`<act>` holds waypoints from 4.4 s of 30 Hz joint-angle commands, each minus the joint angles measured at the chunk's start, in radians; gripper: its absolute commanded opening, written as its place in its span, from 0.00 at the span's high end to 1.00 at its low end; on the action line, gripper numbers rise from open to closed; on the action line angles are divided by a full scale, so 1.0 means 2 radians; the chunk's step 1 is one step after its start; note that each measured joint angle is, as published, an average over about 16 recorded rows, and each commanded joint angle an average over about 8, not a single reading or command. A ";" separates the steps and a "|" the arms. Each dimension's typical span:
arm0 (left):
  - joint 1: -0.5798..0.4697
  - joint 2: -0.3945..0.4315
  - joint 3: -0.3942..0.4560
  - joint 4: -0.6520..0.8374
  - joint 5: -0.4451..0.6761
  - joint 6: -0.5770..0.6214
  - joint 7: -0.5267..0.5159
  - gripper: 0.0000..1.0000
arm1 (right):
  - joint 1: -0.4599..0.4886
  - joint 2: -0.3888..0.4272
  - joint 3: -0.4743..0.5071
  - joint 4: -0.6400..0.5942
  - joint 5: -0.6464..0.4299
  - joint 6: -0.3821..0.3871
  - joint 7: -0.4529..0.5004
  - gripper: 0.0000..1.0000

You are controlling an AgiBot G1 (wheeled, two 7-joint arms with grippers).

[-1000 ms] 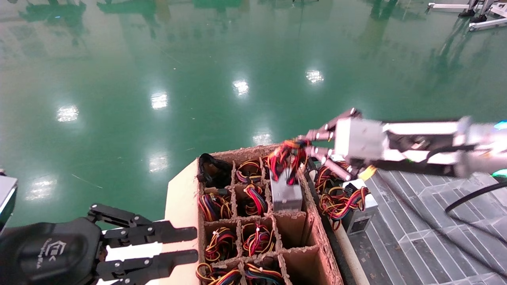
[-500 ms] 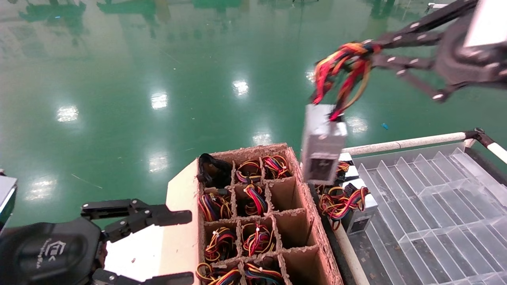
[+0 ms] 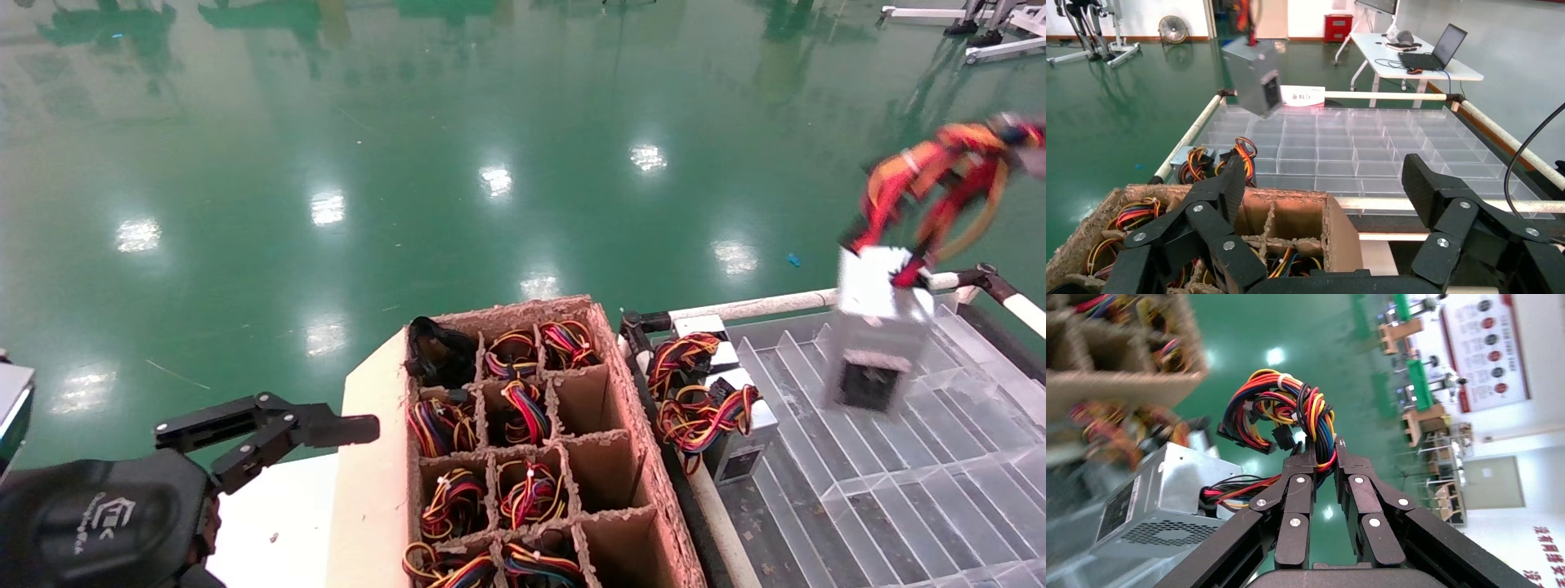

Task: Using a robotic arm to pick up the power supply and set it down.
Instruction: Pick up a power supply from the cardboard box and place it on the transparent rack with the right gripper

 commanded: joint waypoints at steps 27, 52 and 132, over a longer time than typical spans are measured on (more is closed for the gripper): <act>0.000 0.000 0.000 0.000 0.000 0.000 0.000 0.00 | -0.157 0.050 0.001 -0.060 0.101 -0.037 -0.146 1.00; 0.000 0.000 0.000 0.000 0.000 0.000 0.000 0.00 | -0.168 -0.006 -0.027 -0.006 0.070 0.004 -0.107 1.00; 0.000 0.000 0.001 0.000 -0.001 -0.001 0.001 0.00 | -0.163 -0.066 -0.060 -0.141 0.020 -0.007 -0.186 0.00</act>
